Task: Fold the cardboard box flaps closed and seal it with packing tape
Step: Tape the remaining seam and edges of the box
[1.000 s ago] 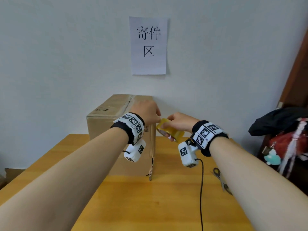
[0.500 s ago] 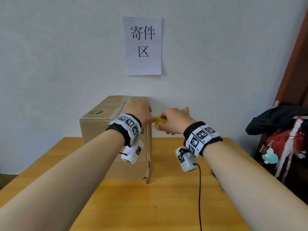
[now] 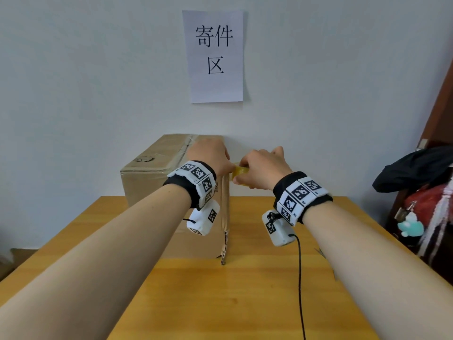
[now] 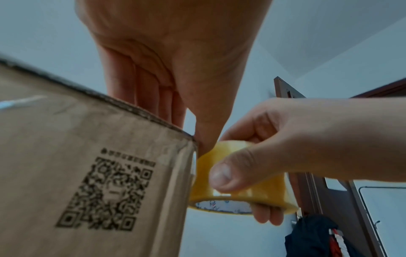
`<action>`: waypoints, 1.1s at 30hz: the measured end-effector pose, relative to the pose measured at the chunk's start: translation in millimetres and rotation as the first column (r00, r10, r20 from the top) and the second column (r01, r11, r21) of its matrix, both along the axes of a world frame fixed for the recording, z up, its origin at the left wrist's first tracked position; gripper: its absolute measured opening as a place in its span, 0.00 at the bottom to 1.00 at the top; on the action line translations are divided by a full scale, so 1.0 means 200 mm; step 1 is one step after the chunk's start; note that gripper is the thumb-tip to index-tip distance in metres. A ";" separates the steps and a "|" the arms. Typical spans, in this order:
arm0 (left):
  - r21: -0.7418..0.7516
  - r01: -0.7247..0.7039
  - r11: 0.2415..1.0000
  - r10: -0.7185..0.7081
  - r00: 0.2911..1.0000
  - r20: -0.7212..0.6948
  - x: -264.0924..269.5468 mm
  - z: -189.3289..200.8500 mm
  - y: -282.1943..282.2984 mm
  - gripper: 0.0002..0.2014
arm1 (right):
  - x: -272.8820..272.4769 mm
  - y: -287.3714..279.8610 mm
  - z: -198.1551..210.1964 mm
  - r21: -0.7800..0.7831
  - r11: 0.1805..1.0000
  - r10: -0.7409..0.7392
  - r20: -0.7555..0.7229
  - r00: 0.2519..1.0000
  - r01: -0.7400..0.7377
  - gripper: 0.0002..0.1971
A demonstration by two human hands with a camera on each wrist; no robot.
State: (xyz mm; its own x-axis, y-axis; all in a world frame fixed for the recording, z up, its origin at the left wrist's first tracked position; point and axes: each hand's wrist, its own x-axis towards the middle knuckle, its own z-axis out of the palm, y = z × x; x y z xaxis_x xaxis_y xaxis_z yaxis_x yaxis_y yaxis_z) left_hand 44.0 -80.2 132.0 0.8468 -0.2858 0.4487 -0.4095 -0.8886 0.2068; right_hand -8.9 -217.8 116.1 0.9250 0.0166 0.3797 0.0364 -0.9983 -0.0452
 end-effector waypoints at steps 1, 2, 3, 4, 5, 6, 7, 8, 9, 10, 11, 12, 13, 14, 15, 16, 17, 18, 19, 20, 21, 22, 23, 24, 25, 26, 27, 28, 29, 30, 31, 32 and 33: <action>-0.002 0.000 1.000 0.000 1.000 0.003 0.00 0.00 0.00 0.11 | 0.01 0.00 0.00 -0.006 1.000 -0.008 0.013 1.000 0.009 0.16; -0.007 -0.002 1.000 0.002 1.000 0.003 0.00 0.00 0.00 0.10 | 0.02 0.00 0.00 -0.012 1.000 -0.020 0.021 1.000 0.020 0.16; -0.015 -0.002 1.000 0.002 1.000 0.002 0.00 0.00 0.00 0.09 | 0.03 -0.01 -0.01 -0.018 0.999 -0.036 0.030 0.999 0.036 0.16; -0.023 -0.001 1.000 0.001 1.000 -0.002 0.00 0.00 0.01 0.08 | 0.03 -0.02 -0.01 -0.021 0.998 -0.057 0.041 0.998 0.058 0.17; -0.027 0.001 1.000 -0.001 1.000 -0.005 0.00 0.00 0.01 0.08 | 0.04 -0.03 -0.02 -0.020 0.996 -0.080 0.057 0.995 0.081 0.17; -0.025 0.002 1.000 -0.002 1.000 -0.005 0.00 0.00 0.01 0.08 | 0.04 -0.04 -0.02 -0.016 0.995 -0.099 0.075 0.992 0.100 0.18; -0.022 0.002 1.000 -0.002 1.000 -0.002 0.00 0.00 0.01 0.07 | 0.05 -0.04 -0.03 -0.010 0.994 -0.109 0.090 0.990 0.110 0.18; -0.019 -0.002 1.000 0.002 1.000 0.000 -0.01 0.00 0.01 0.07 | 0.05 -0.05 -0.03 -0.004 0.994 -0.109 0.100 0.989 0.110 0.18; -0.017 -0.008 1.000 0.008 1.000 0.007 -0.01 0.00 0.01 0.06 | 0.06 -0.05 -0.04 -0.003 0.995 -0.103 0.109 0.989 0.104 0.19; -0.014 -0.020 1.000 0.020 1.000 0.017 -0.01 0.00 0.01 0.06 | 0.06 -0.05 -0.05 -0.005 0.995 -0.096 0.120 0.988 0.097 0.20; -0.010 -0.034 0.999 0.035 0.999 0.032 -0.01 -0.01 0.00 0.06 | 0.05 -0.05 -0.06 -0.005 0.996 -0.090 0.128 0.988 0.092 0.20; -0.004 -0.048 0.999 0.049 0.998 0.049 -0.01 -0.01 0.00 0.06 | 0.05 -0.05 -0.06 -0.003 0.996 -0.088 0.133 0.987 0.089 0.20; 0.007 -0.060 0.998 0.059 0.996 0.068 -0.02 -0.01 -0.01 0.07 | 0.05 -0.05 -0.07 0.003 0.996 -0.084 0.134 0.987 0.084 0.20; 0.021 -0.067 0.998 0.065 0.994 0.087 -0.02 -0.02 -0.01 0.07 | 0.05 -0.05 -0.07 0.009 0.997 -0.079 0.135 0.988 0.078 0.19; 0.037 -0.070 0.997 0.066 0.993 0.102 -0.02 -0.02 -0.02 0.08 | 0.04 -0.05 -0.08 0.014 0.998 -0.070 0.136 0.988 0.069 0.18; 0.049 -0.069 0.996 0.063 0.992 0.109 -0.02 -0.02 -0.02 0.08 | 0.04 -0.06 -0.08 0.019 0.998 -0.060 0.140 0.988 0.058 0.18; 0.054 -0.064 0.996 0.058 0.992 0.109 -0.03 -0.03 -0.01 0.08 | 0.04 -0.05 -0.08 0.023 0.999 -0.049 0.145 0.988 0.046 0.18; 0.057 -0.056 0.997 0.050 0.994 0.102 -0.03 -0.03 0.00 0.08 | 0.04 -0.05 -0.08 0.027 0.999 -0.039 0.148 0.988 0.035 0.19; 0.062 -0.043 0.997 0.037 0.995 0.095 -0.04 -0.02 0.00 0.09 | 0.04 -0.05 -0.08 0.033 0.999 -0.031 0.147 0.989 0.026 0.20; 0.067 -0.031 0.997 0.026 0.996 0.086 -0.04 -0.03 0.02 0.09 | 0.04 -0.04 -0.08 0.037 0.999 -0.022 0.141 0.990 0.017 0.20; 0.071 -0.016 0.997 0.010 0.996 0.083 -0.05 -0.03 0.03 0.09 | 0.04 -0.03 -0.07 0.041 0.999 -0.016 0.138 0.990 0.010 0.21; 0.073 -0.002 0.997 -0.004 0.997 0.081 -0.06 -0.02 0.05 0.09 | 0.04 -0.02 -0.07 0.041 0.999 -0.009 0.139 0.990 0.003 0.21; 0.070 0.008 0.998 -0.013 0.997 0.074 -0.06 -0.02 0.07 0.09 | 0.03 -0.01 -0.07 0.042 0.999 -0.002 0.140 0.990 -0.004 0.22; 0.065 0.016 0.998 -0.019 0.998 0.059 -0.07 -0.01 0.10 0.09 | 0.03 0.00 -0.06 0.040 0.999 0.005 0.145 0.989 -0.011 0.22; 0.065 0.024 0.998 -0.027 0.999 0.045 -0.07 0.00 0.12 0.09 | 0.03 0.02 -0.06 0.037 0.999 0.014 0.154 0.988 -0.020 0.22; 0.068 0.031 0.997 -0.033 0.999 0.033 -0.07 0.01 0.15 0.09 | 0.03 0.03 -0.05 0.032 0.999 0.024 0.161 0.987 -0.029 0.22; 0.067 0.035 0.997 -0.037 0.999 0.023 -0.08 0.01 0.17 0.09 | 0.03 0.05 -0.05 0.031 0.999 0.033 0.164 0.986 -0.039 0.22; 0.065 0.036 0.997 -0.038 0.999 0.016 -0.08 0.02 0.19 0.09 | 0.03 0.06 -0.06 0.032 0.998 0.042 0.166 0.985 -0.048 0.22; 0.066 0.038 0.997 -0.039 0.999 0.016 -0.09 0.02 0.20 0.09 | 0.03 0.07 -0.07 0.036 0.998 0.049 0.168 0.984 -0.056 0.22; 0.074 0.044 0.996 -0.045 0.999 0.015 -0.09 0.02 0.21 0.09 | 0.03 0.08 -0.07 0.040 0.997 0.057 0.170 0.984 -0.064 0.22; 0.085 0.058 0.995 -0.059 0.998 0.004 -0.10 0.02 0.22 0.10 | 0.04 0.09 -0.07 0.042 0.997 0.062 0.168 0.984 -0.071 0.22; 0.090 0.079 0.993 -0.076 0.997 -0.029 -0.10 0.04 0.23 0.10 | 0.04 0.09 -0.08 0.042 0.996 0.066 0.164 0.984 -0.074 0.23; 0.088 0.100 0.991 -0.093 0.993 -0.077 -0.10 0.06 0.24 0.10 | 0.05 0.09 -0.08 0.041 0.996 0.073 0.161 0.984 -0.080 0.23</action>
State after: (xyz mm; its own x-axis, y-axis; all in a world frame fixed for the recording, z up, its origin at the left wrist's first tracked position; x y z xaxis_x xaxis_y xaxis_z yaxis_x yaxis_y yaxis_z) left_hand 24.6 -31.9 143.4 0.8428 -0.4046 0.3550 -0.4809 -0.8623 0.1587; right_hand 0.9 -198.9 100.1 0.8492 0.0636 0.5243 0.1231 -0.9892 -0.0794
